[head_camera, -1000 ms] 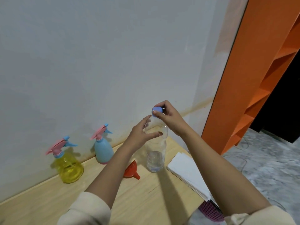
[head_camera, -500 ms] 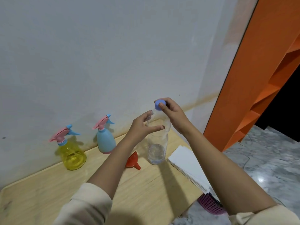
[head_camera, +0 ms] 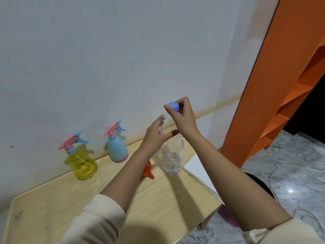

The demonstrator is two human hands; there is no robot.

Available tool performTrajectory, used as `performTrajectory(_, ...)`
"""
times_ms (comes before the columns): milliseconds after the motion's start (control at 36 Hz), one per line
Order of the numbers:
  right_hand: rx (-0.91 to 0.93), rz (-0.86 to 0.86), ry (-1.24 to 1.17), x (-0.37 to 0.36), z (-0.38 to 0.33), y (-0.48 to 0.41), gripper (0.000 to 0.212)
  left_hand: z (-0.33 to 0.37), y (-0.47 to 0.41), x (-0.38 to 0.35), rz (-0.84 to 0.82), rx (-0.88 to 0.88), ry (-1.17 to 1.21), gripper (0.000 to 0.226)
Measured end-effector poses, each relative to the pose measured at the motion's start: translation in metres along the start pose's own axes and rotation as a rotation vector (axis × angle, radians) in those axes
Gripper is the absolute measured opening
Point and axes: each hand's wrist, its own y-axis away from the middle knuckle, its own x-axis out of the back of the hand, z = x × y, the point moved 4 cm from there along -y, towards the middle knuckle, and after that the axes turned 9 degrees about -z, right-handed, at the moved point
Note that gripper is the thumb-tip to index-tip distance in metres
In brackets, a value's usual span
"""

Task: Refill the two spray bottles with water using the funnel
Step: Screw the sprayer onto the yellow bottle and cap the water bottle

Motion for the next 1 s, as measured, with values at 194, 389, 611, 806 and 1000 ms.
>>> performTrajectory(194, 0.024, -0.056, -0.066, 0.008, 0.009, 0.011, 0.030, -0.008, 0.017, 0.004, -0.128, 0.012, -0.201, 0.108)
performTrajectory(389, -0.060, -0.066, -0.034, 0.007, 0.060, 0.047, 0.090, -0.094, 0.045, 0.021, -0.312, 0.166, -0.586, 0.097)
performTrajectory(611, -0.197, -0.026, 0.088, -0.017, 0.112, 0.052, 0.089, -0.156, 0.046, 0.017, -0.557, 0.157, -1.021, 0.090)
performTrajectory(806, -0.197, 0.022, 0.187, -0.022, 0.115, 0.017, 0.073, -0.171, 0.019, 0.023, -0.514, 0.092, -0.967, 0.053)
performTrajectory(1000, -0.167, 0.024, 0.230, -0.034, 0.116, -0.027, 0.070, -0.171, -0.021, 0.050, -0.203, 0.167, -0.538, 0.064)
